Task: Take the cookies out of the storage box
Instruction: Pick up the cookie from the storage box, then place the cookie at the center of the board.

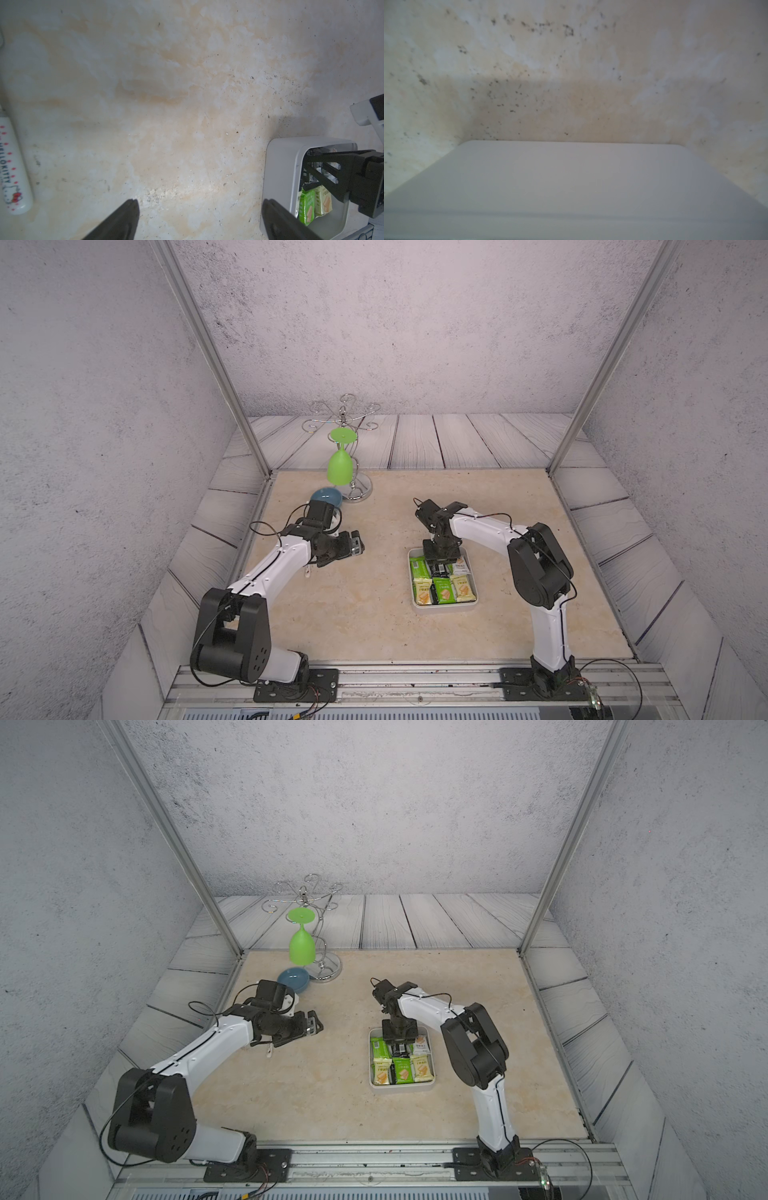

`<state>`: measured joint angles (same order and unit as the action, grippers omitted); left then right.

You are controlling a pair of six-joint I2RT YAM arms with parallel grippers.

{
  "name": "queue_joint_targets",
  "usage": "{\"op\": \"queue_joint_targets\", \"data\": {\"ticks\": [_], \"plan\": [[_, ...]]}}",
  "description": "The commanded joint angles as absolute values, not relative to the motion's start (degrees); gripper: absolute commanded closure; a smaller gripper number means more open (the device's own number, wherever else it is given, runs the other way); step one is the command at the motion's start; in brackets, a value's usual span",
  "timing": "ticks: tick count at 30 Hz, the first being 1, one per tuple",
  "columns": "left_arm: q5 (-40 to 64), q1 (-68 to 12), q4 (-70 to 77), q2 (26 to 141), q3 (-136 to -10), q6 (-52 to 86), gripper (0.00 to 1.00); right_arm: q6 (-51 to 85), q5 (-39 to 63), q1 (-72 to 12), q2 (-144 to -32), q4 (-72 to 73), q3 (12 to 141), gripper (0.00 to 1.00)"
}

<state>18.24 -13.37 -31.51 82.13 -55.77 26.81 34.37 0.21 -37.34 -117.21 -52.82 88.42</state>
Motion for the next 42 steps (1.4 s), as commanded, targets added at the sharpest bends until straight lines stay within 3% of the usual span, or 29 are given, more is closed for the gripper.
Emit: {"op": "queue_joint_targets", "data": {"ticks": [1,10,20,42], "plan": [[18.2,-13.8,-32.3,81.5,-55.7,26.2,0.02,34.4,-0.6,-37.6,-114.4,-55.2,89.3,0.6],[19.1,-13.8,-32.6,83.0,-57.3,26.2,0.01,32.6,0.9,-37.6,-108.1,-57.1,87.5,0.6],[20.7,-13.9,-33.5,84.9,-59.2,26.2,0.02,29.0,-7.5,-35.6,-105.6,-61.0,91.8,0.62],[19.7,-14.8,-36.6,88.3,-62.1,26.1,0.02,22.4,-4.1,-12.6,-121.1,-50.7,98.2,0.62]]}}
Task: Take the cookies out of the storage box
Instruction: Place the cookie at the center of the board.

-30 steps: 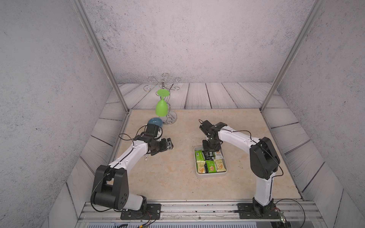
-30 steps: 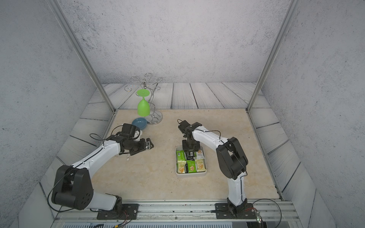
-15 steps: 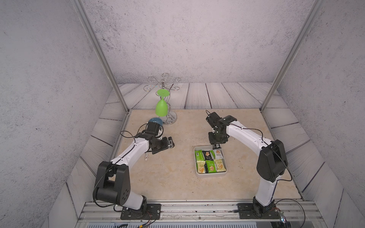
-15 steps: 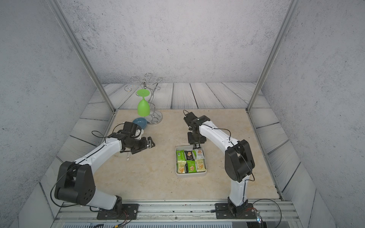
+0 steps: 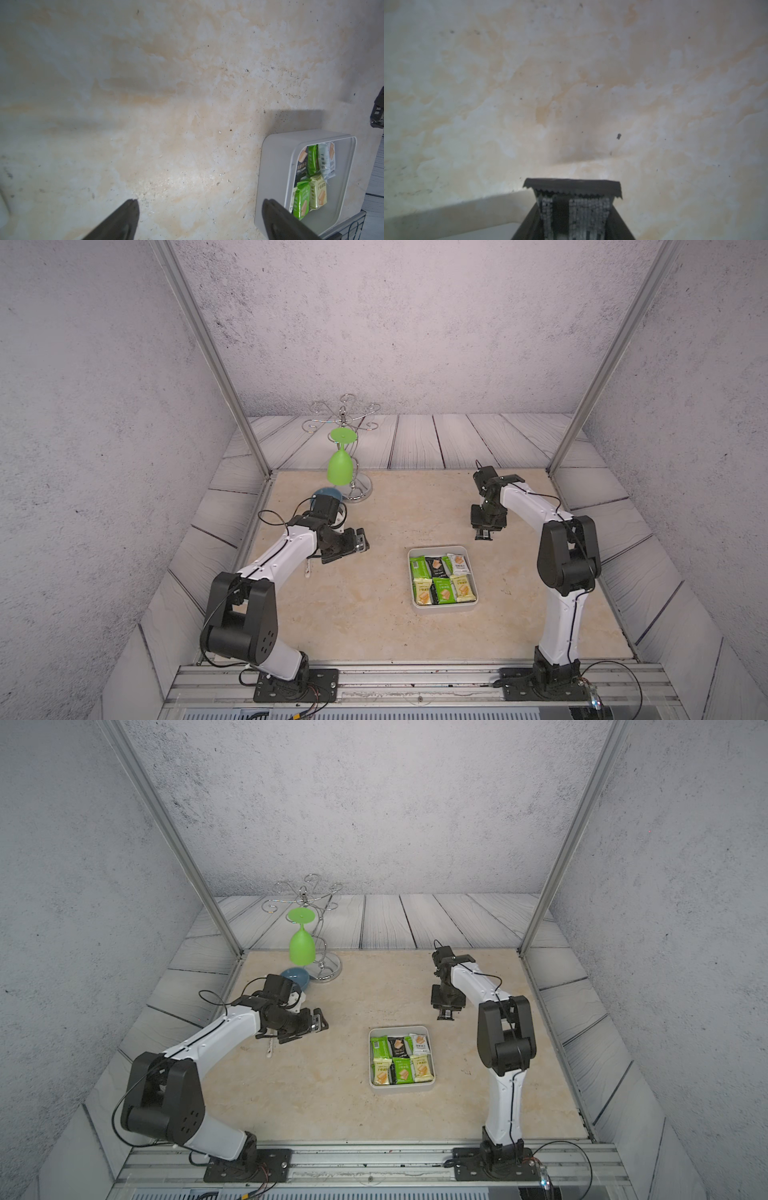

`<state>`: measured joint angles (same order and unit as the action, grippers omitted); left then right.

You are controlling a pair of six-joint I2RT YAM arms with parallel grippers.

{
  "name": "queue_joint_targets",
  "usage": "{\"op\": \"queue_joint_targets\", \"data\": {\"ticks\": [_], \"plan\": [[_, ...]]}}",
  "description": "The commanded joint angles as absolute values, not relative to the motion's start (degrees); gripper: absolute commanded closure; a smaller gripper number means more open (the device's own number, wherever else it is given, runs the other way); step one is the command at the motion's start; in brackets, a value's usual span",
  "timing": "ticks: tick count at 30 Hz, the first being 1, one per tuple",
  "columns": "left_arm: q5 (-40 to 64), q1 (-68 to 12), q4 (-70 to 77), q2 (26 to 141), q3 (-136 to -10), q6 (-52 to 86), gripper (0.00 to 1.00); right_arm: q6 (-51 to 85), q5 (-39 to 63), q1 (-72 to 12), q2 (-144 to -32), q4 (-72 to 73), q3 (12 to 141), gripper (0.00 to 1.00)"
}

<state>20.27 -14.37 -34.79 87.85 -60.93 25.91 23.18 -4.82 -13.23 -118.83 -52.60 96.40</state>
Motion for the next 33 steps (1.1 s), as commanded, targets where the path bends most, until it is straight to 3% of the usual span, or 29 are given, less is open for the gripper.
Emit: {"op": "queue_joint_targets", "data": {"ticks": [1,14,19,24,33], "plan": [[19.7,-14.8,-36.4,88.3,-62.0,26.5,0.01,22.5,-4.2,-12.3,-122.4,-50.5,99.1,0.62],[19.1,-14.8,-36.1,88.2,-61.9,27.2,0.02,22.7,-5.2,-11.6,-130.3,-50.4,104.5,0.61],[19.4,-14.8,-35.8,88.0,-61.4,27.3,0.02,22.5,-4.8,-11.7,-129.4,-50.9,104.7,0.5],[19.8,-14.8,-35.2,87.7,-61.3,27.3,0.01,22.0,-3.7,-11.6,-125.8,-53.4,105.6,0.39],[21.5,-14.8,-32.6,88.4,-60.8,27.8,0.02,21.0,3.0,-14.4,-111.8,-56.5,95.5,0.38]]}}
